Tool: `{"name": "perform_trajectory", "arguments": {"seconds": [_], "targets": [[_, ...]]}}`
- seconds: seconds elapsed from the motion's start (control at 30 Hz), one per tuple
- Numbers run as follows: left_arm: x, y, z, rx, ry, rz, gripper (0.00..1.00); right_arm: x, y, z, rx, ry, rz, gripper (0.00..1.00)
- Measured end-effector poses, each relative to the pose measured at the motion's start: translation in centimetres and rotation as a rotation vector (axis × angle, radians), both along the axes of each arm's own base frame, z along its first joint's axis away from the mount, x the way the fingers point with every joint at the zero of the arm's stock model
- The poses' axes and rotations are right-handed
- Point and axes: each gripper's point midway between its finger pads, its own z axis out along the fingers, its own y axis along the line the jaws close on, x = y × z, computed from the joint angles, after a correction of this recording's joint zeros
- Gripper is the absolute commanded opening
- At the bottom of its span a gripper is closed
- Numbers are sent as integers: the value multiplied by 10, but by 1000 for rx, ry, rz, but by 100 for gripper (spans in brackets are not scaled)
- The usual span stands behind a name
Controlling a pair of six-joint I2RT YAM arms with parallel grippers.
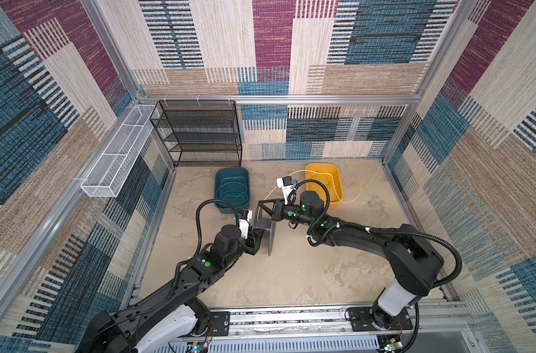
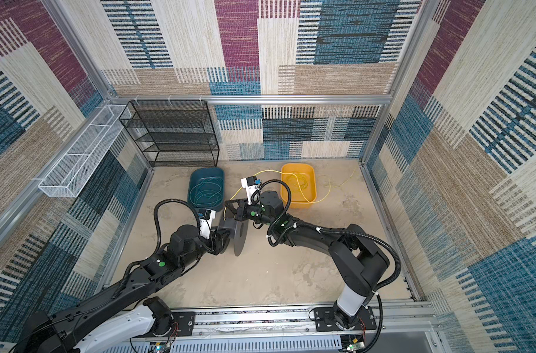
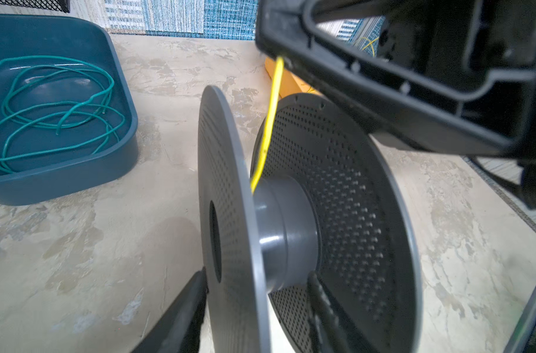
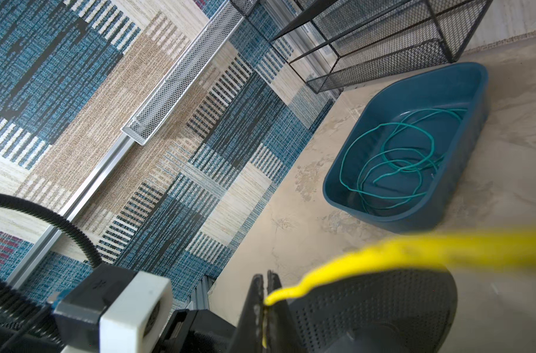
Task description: Wrap the cables
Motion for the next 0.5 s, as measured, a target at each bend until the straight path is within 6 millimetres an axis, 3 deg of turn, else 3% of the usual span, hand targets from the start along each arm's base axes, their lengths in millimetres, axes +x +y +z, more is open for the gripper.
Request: {"name": "perform_trajectory", "arguments": {"seconds": [0.33, 0.5], "targets": [[2, 0, -3, -37, -44, -8, 53, -18, -4, -7, 10, -10, 50, 0], [-1, -3, 4, -38, -81, -49, 46, -24, -7, -2, -16, -23, 66, 0]]}}
